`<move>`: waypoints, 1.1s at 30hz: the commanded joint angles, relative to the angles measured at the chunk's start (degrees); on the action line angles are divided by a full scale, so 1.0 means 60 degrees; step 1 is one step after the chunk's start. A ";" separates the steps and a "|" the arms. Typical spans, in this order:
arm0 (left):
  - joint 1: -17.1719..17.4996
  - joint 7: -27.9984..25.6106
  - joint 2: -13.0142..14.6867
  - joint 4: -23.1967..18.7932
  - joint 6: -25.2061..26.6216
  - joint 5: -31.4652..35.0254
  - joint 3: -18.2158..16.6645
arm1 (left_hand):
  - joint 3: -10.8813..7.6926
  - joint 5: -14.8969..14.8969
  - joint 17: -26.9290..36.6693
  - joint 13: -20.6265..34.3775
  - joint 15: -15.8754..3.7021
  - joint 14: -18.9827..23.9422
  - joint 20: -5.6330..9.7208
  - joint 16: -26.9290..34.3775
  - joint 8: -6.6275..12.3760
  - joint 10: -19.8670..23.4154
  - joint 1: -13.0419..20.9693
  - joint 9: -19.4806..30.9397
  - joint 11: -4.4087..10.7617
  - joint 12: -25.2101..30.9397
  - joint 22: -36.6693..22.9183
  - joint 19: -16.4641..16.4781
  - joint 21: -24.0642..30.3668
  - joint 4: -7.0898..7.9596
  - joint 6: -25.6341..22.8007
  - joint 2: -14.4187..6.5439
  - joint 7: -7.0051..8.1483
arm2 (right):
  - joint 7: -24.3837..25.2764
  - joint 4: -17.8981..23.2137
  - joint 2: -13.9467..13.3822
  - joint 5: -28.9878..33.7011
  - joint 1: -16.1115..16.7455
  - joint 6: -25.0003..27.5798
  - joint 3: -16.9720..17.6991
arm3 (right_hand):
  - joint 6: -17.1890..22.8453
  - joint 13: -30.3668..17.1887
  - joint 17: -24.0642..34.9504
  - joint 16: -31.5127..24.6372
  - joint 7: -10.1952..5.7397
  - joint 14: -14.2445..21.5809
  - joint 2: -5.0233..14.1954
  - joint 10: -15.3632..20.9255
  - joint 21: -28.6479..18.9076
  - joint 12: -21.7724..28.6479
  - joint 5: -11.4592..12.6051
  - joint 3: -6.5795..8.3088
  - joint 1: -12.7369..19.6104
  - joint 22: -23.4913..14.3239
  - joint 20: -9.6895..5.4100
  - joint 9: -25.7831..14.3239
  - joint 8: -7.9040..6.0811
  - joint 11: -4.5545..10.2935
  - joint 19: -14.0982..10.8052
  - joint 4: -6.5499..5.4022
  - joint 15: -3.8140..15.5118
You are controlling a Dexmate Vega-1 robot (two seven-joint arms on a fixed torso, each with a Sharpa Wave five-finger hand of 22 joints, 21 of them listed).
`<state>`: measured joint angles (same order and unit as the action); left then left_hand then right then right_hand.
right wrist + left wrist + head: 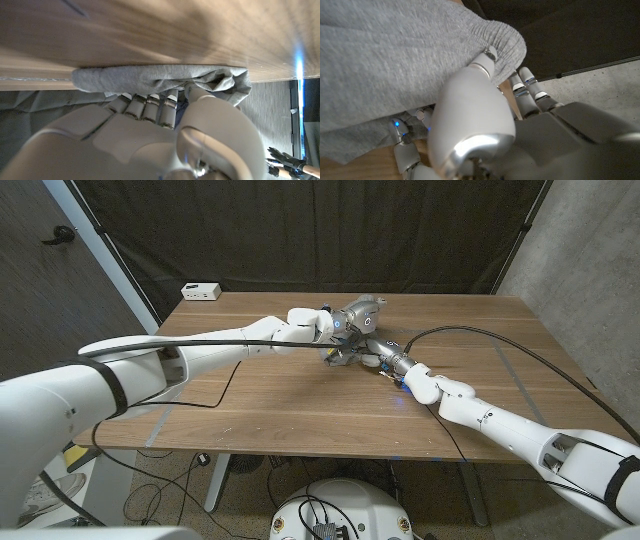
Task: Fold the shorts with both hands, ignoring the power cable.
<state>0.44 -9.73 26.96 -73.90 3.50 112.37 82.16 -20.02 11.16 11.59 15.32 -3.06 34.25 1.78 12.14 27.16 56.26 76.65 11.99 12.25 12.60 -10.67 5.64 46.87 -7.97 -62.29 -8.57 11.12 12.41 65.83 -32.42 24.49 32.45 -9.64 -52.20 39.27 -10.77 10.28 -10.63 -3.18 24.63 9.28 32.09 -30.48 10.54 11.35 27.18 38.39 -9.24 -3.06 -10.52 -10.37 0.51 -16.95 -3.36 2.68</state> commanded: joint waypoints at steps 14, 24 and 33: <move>0.0886 -0.0123 -0.0272 0.0302 0.1804 -0.0715 0.0129 | -0.0299 -0.0122 -0.0101 -0.0173 -0.1638 -0.0460 -0.0045 -0.0185 -0.1892 -0.2133 -0.2253 -0.0113 -0.0078 -0.0224 0.0032 0.0166 -0.0153 0.0504 0.3642 -0.0030 0.0222 | -0.0279 0.1438 -0.0407 0.0199 0.0408 0.0403 0.0348 | -0.0498 -0.0017 0.0057 -0.0039 -0.0134 -0.0147 -0.0038 -0.0367 0.0110 -0.0064 -0.0068 0.0133 -0.0063 -0.0063 0.0253 -0.0017 0.0096 0.0082 -0.0219 0.0098 0.0419; 0.1411 0.0503 -0.0283 0.0249 0.3008 -0.0149 -0.0049 | -0.0459 -0.0040 -0.0086 -0.0434 -0.1544 -0.1347 -0.0230 -0.0242 -0.2742 -0.4230 -0.4251 -0.0111 -0.0090 -0.0305 0.0007 0.0074 -0.0342 0.0884 0.6199 0.0236 0.0224 | -0.0476 0.2060 -0.0560 0.0374 0.0544 0.0667 0.0486 | -0.0907 -0.0009 0.0052 -0.0020 -0.0198 -0.0271 -0.0050 -0.0635 0.0204 -0.0081 -0.0076 0.0198 -0.0107 -0.0065 0.0269 -0.0019 0.0115 0.0139 -0.0230 0.0166 0.0398; 0.1803 0.1106 -0.0050 -0.0176 0.3421 0.0142 -0.0400 | -0.0371 -0.0046 -0.0065 -0.0448 -0.1506 -0.1668 -0.0273 -0.0235 -0.2791 -0.4712 -0.4902 -0.0154 -0.0154 -0.0276 0.0004 0.0021 -0.0388 0.1099 0.6838 0.0277 0.0080 | -0.0304 0.3317 -0.1072 0.0567 0.0991 0.1100 0.0984 | -0.1047 -0.0003 0.0042 0.0001 -0.0155 -0.0384 -0.0060 -0.0884 0.0251 -0.0113 -0.0072 0.0247 -0.0097 -0.0067 0.0306 -0.0024 0.0089 0.0200 -0.0281 0.0252 0.0338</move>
<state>8.51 -6.87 25.62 -72.95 19.91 110.84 81.58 -22.33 10.64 11.08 12.50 -2.55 24.47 0.40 10.99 10.58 28.58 47.98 10.91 11.47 10.70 -10.55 5.73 44.70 -1.74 -21.89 -7.10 11.65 9.73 78.32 -36.14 26.71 35.99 -5.32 -49.12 33.55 -10.66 10.40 -10.71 -4.00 22.68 9.05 27.19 -29.17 9.92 11.02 28.44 38.16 -9.68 -2.55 -10.60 -9.93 1.54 -17.07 -2.10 2.56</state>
